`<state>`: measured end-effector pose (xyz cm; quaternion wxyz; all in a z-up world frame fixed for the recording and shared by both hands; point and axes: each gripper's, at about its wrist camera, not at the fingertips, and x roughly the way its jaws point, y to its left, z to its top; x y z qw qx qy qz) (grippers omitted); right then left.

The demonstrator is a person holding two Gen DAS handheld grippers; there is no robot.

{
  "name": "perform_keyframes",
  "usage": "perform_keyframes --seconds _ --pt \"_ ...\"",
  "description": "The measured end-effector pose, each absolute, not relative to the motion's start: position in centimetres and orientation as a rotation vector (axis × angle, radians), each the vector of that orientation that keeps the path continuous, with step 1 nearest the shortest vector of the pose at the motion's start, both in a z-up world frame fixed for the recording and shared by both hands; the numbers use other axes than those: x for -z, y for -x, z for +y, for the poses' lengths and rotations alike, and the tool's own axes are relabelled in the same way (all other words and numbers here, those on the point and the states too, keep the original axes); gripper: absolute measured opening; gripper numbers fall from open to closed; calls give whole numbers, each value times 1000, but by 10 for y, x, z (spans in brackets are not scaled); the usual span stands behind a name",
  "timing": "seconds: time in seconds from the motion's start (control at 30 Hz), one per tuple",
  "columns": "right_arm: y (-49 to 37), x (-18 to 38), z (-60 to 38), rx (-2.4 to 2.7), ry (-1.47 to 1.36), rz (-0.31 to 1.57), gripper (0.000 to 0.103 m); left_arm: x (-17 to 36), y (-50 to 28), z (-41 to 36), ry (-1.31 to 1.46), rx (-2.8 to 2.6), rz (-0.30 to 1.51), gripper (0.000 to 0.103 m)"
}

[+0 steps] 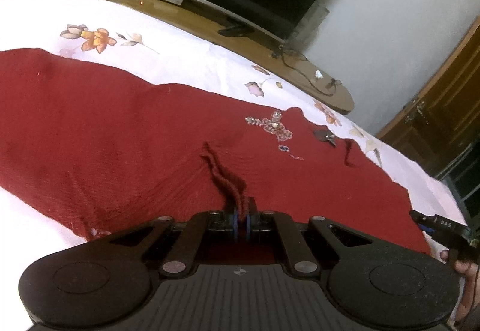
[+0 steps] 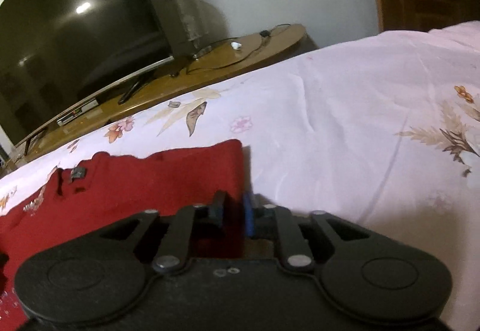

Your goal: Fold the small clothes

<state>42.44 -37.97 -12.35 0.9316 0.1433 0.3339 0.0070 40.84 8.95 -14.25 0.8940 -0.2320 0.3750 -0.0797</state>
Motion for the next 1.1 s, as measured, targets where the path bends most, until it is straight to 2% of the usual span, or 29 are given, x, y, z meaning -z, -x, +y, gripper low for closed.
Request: perform_keyframes --seconds 0.07,0.1,0.13,0.23,0.27,0.33,0.37,0.4,0.5,0.57,0.63,0.77,0.87,0.9,0.93,0.97,1.0,1.1 --pt "-412 112 -379 0 -275 645 32 135 -398 96 491 156 757 46" --pt "-403 107 -378 -6 -268 627 35 129 -389 102 490 132 719 86" --pt "-396 104 -378 -11 -266 618 36 121 -374 110 477 82 659 99" --pt "-368 99 -370 -42 -249 608 37 112 -342 149 517 15 578 99" --pt "-363 97 -368 -48 -243 612 37 113 -330 170 557 -25 557 98" --pt "-348 98 -361 -56 -239 628 37 115 -310 213 617 -120 519 87" --pt "-342 98 -357 -52 -241 635 37 118 -301 238 658 -177 511 77" --pt "-336 97 -353 -46 -250 640 37 122 -293 264 712 -234 505 74" --pt "-323 97 -344 -26 -298 653 37 136 -268 331 860 -378 462 74" --pt "-316 94 -335 -12 -324 651 37 147 -261 366 936 -393 438 69" --pt "-313 90 -325 -11 -335 649 37 154 -261 386 987 -369 422 62" --pt "-308 79 -300 -24 -332 638 37 160 -277 406 1005 -343 420 61" --pt "-304 71 -286 -26 -337 626 37 158 -297 417 968 -349 435 55" --pt "-302 70 -283 -25 -336 624 37 155 -302 415 940 -357 448 46" --pt "-301 68 -280 -25 -334 623 37 153 -309 415 899 -374 476 21" --pt "-300 67 -277 -25 -333 622 37 151 -318 412 848 -396 521 10" --pt "-299 66 -275 -25 -333 623 37 147 -325 411 808 -398 549 5" --pt "-296 65 -274 -28 -330 622 37 124 -335 390 715 -347 514 5"
